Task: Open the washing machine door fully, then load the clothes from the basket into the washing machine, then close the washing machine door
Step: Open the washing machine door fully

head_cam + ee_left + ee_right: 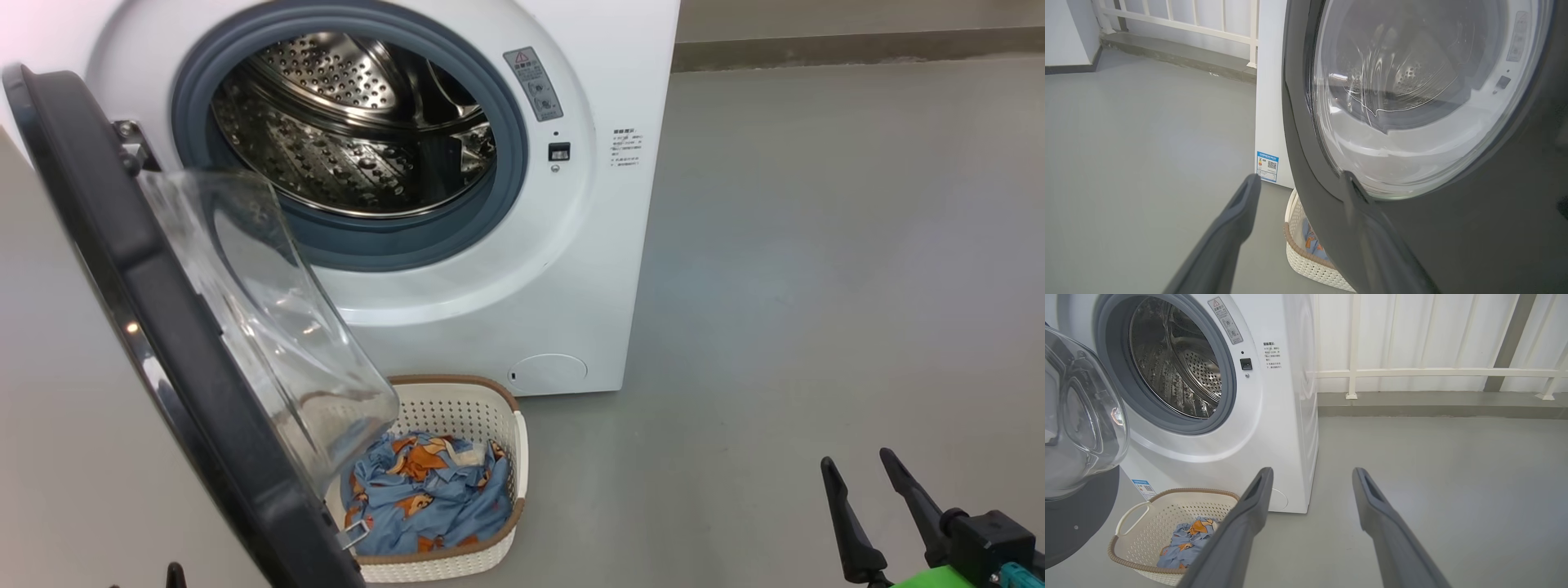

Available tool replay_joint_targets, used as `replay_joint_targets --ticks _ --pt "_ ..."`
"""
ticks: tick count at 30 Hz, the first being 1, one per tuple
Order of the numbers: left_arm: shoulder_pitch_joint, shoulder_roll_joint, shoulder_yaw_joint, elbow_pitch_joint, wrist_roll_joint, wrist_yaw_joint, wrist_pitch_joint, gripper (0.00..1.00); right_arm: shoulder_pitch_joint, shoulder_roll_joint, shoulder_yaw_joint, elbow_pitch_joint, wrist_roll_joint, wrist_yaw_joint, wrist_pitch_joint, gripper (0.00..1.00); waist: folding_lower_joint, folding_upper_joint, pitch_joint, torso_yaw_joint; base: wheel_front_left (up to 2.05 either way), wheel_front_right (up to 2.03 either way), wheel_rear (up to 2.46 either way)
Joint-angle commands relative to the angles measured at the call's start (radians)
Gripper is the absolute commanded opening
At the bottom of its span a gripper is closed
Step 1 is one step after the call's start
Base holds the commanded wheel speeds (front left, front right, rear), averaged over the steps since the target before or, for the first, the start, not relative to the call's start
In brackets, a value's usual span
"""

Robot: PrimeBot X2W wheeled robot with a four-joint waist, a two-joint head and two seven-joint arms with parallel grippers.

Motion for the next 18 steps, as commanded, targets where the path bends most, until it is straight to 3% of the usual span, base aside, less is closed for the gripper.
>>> replay_joint_targets --ticks 1,18 --pt "-0.015 0.016 0.029 -0.021 0.003 -0.003 -0.009 1.0 -0.016 -0.008 0.015 -0.017 -0.015 0.002 -0.012 1.0 0.0 -0.0001 0.0 0.002 0.0 0.0 0.0" --pt "-0.023 0.016 0.014 -0.018 0.003 -0.003 -0.009 1.0 -0.061 -0.019 0.048 0.021 -0.022 0.002 -0.012 1.0 0.0 -0.0001 0.005 0.039 0.0 0.0 0.0"
